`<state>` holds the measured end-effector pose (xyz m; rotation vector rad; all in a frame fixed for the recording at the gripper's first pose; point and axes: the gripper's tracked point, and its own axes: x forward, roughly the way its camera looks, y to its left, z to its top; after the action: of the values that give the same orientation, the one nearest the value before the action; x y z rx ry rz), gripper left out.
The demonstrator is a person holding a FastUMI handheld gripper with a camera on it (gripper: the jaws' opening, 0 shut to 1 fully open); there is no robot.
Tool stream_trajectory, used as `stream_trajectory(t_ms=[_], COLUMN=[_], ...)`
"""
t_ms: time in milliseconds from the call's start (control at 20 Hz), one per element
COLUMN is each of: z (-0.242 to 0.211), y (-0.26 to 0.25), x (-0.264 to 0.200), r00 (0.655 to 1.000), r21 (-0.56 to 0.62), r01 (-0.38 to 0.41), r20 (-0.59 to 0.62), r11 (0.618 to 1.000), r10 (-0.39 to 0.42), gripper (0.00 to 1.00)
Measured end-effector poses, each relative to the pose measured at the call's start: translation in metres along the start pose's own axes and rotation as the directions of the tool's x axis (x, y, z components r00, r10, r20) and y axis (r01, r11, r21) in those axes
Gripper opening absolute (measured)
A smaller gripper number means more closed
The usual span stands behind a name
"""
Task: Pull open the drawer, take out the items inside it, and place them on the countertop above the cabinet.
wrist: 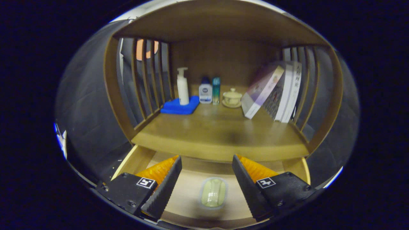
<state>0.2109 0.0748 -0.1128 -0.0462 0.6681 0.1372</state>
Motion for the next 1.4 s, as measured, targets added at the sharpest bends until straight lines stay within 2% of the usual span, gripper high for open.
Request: stream_trajectory(t_ms=[150, 350, 550, 650, 700, 800, 900, 1000, 1250, 1400], z=[-0.031, -0.068, -0.096, -0.107, -0.105, -0.108, -0.106, -0.107, -0.108, -0.099], y=[-0.008, -0.026, -0.022, -0.019, -0.023, -0.032, -0.033, -0.032, -0.030, -0.031], x=[0.023, 0.049, 0.060, 0.060, 0.061, 0.061, 0.061, 0.061, 0.051, 0.038], r00=[0.987, 0.947, 0.899, 0.867, 0.873, 0.863, 0.864, 0.867, 0.864, 0.874], r21=[0.077, 0.105, 0.174, 0.206, 0.201, 0.191, 0.177, 0.163, 0.160, 0.153], r01=[0.013, 0.054, 0.035, 0.026, 0.043, 0.082, 0.081, 0.086, 0.074, 0.065], r20=[-0.161, -0.322, -0.436, -0.491, -0.483, -0.504, -0.503, -0.498, -0.503, -0.486], r11=[0.997, 0.993, 0.984, 0.978, 0.979, 0.978, 0.981, 0.983, 0.984, 0.986], r10=[-0.001, -0.018, 0.045, 0.081, 0.061, 0.026, 0.020, 0.006, 0.017, 0.018], gripper=[0.95, 0.80, 0.68, 0.58, 0.53, 0.42, 0.31, 0.25, 0.22, 0.22])
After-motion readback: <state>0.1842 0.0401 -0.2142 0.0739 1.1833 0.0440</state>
